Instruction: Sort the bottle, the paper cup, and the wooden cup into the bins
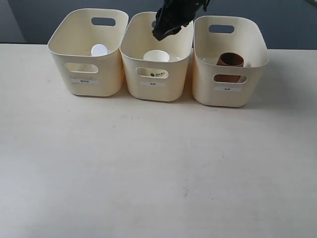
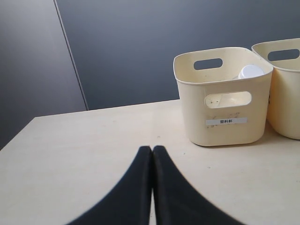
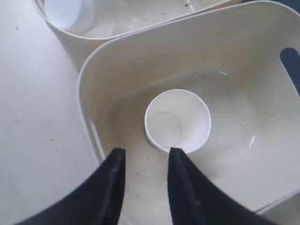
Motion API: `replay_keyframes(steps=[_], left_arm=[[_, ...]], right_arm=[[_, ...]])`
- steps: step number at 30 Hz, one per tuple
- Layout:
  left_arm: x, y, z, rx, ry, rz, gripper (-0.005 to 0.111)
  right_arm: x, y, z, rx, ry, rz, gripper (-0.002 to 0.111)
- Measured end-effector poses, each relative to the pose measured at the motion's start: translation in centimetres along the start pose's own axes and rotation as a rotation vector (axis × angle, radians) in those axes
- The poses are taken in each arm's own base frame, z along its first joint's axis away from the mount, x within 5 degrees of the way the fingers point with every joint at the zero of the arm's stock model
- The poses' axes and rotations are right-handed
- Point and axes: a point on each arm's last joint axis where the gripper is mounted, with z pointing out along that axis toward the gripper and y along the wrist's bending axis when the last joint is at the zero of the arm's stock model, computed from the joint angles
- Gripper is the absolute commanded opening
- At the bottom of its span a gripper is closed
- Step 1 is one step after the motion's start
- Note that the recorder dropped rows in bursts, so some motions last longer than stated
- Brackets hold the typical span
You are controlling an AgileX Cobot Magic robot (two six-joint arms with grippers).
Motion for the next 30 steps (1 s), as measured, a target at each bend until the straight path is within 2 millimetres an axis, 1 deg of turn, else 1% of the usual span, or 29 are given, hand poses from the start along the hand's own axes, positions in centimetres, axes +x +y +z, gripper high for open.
replay_keyframes(steps=[2, 3, 4, 5, 6, 7, 10, 14, 15, 16, 17, 18, 24, 26, 27, 30], left_arm=[[0.0, 0.0, 0.0, 0.000, 0.000, 0.000, 0.000], [0.0, 0.0, 0.0, 0.000, 0.000, 0.000, 0.000], [0.0, 0.0, 0.0, 0.000, 0.000, 0.000, 0.000], [0.0, 0.0, 0.0, 0.000, 0.000, 0.000, 0.000], [0.0, 0.0, 0.0, 0.000, 0.000, 0.000, 0.000], [0.0, 0.0, 0.0, 0.000, 0.000, 0.000, 0.000], [0.0, 0.0, 0.0, 0.000, 0.000, 0.000, 0.000], [0.0, 0.0, 0.0, 0.000, 0.000, 0.000, 0.000], [0.0, 0.0, 0.0, 0.000, 0.000, 0.000, 0.000], [0.0, 0.0, 0.0, 0.000, 0.000, 0.000, 0.000], [0.0, 0.0, 0.0, 0.000, 0.000, 0.000, 0.000], [0.0, 0.0, 0.0, 0.000, 0.000, 0.000, 0.000], [0.0, 0.0, 0.0, 0.000, 0.000, 0.000, 0.000], [0.0, 0.0, 0.0, 0.000, 0.000, 0.000, 0.000], [0.0, 0.0, 0.0, 0.000, 0.000, 0.000, 0.000], [0.0, 0.0, 0.0, 0.000, 0.000, 0.000, 0.000]], right_arm=[[-0.2, 0.4, -1.5, -0.009, 0.014, 0.004, 0.010], [-0.2, 0.6, -2.1, -0.018, 0.028, 0.006, 0.001], [-0.2, 0.9, -2.9, -0.027, 0.037, 0.002, -0.001], [-0.4, 1.2, -4.2, -0.029, 0.043, 0.003, -0.001], [-0.5, 1.3, -4.8, -0.026, 0.038, 0.007, -0.001], [-0.6, 1.7, -6.0, -0.017, 0.031, 0.026, -0.001], [-0.2, 2.3, -7.4, -0.010, 0.043, 0.048, -0.001], [2.3, 3.8, -10.1, 0.053, 0.143, 0.072, -0.001], [3.2, 4.5, -11.5, 0.075, 0.165, 0.073, -0.001], [3.7, 5.0, -12.2, 0.086, 0.176, 0.076, -0.001], [4.7, 5.9, -13.4, 0.105, 0.189, 0.081, -0.001], [5.1, 6.3, -14.1, 0.119, 0.186, 0.082, -0.001], [7.5, 9.4, -19.9, 0.244, 0.094, 0.090, -0.001], [8.6, 10.7, -21.8, 0.289, 0.043, 0.093, -0.001], [9.2, 11.3, -22.4, 0.305, 0.024, 0.094, -0.001], [11.2, 13.6, -25.2, 0.358, -0.060, 0.084, -0.001]])
